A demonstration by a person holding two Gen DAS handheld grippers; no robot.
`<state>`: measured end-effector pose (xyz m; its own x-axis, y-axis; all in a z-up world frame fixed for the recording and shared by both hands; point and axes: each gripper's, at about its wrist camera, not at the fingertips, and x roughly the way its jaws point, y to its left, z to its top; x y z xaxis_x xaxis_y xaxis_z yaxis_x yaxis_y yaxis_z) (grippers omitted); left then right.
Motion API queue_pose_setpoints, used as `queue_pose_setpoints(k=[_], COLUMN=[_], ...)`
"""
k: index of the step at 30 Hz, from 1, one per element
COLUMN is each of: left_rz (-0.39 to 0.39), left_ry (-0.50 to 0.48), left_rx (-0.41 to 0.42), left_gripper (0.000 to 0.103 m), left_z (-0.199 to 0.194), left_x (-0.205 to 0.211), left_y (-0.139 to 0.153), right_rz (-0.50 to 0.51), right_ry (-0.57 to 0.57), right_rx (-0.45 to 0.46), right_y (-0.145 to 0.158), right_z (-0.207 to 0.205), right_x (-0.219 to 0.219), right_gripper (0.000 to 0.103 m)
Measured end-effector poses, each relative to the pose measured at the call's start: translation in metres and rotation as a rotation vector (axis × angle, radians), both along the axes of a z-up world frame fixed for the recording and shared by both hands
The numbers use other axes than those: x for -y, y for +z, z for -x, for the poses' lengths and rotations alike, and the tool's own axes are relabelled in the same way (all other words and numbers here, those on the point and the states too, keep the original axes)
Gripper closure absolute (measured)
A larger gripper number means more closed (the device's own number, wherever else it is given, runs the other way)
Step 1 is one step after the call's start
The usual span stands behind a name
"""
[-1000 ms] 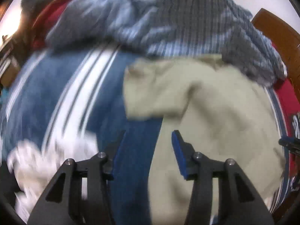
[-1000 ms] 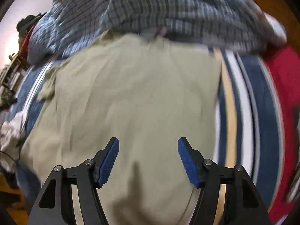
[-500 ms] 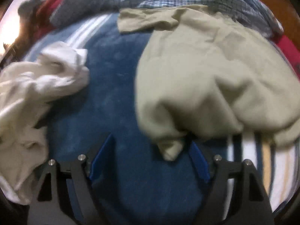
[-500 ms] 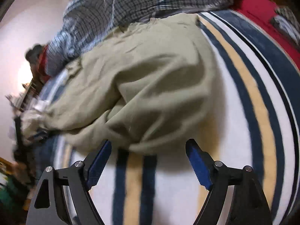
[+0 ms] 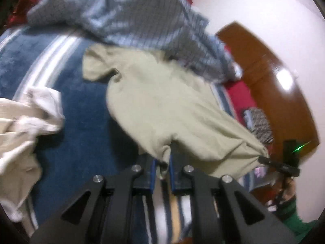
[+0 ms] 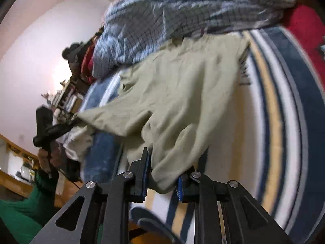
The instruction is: Fold clothes
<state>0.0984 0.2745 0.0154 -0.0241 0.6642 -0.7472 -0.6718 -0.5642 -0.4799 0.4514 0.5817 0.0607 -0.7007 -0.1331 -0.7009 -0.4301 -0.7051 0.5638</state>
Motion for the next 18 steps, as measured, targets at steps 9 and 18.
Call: queue_pose_setpoints(k=[9,18], left_rz=[0.359,0.451], left_ry=[0.092,0.147], left_rx=[0.052,-0.024], left_gripper=[0.075,0.072], left_z=[-0.021,-0.025], left_x=[0.069,0.105], left_y=[-0.080,-0.111], right_rz=[-0.008,-0.005], right_ry=[-0.298,-0.189], right_rx=[0.331,0.403], right_y=[-0.064,-0.121], right_z=[-0.074,-0.058], right_x=[-0.006,0.071], right_gripper=[0.028,0.028])
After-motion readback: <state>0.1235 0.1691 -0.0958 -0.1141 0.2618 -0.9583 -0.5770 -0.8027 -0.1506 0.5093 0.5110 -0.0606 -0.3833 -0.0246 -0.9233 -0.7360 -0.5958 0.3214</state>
